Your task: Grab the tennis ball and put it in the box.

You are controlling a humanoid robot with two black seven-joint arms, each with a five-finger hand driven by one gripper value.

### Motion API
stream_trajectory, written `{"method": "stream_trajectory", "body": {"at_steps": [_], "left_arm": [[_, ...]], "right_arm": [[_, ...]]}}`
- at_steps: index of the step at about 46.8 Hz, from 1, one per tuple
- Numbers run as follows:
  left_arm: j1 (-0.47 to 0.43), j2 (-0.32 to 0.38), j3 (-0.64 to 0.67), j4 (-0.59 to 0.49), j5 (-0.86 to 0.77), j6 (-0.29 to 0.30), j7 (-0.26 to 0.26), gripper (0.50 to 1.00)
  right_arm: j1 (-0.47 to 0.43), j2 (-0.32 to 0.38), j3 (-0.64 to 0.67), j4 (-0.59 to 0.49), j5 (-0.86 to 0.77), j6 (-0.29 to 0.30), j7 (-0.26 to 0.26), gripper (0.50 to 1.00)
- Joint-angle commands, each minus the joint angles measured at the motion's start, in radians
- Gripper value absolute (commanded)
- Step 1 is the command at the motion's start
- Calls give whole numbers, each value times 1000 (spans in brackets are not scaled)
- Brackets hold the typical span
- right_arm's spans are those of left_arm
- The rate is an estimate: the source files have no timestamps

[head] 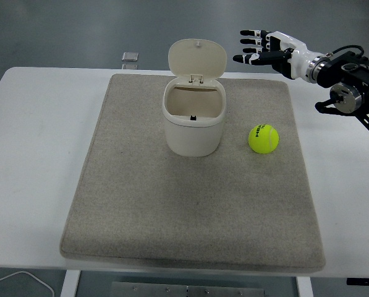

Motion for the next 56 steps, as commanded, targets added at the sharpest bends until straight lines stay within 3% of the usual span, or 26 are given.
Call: {"method": "stream_trajectory", "body": {"at_steps": [1, 15, 21, 38, 56], "left_arm": [[0, 0, 0, 0, 0, 0, 0, 996], [0, 0, 0, 0, 0, -2, 0, 996], [0, 0, 0, 0, 0, 0, 0, 996], [0, 0, 0, 0, 0, 0, 0, 996], [0, 0, 0, -1, 0, -2, 0, 996]], "right_arm": [[8, 1, -10, 2, -54, 1, 5, 921], [31, -13, -23, 2, -227, 75, 19, 921], [32, -15, -44, 2, -287, 106, 48, 921], [31, -35, -63, 2, -336, 142, 67, 921], [34, -36, -147, 2, -506, 149, 199, 921]]}}
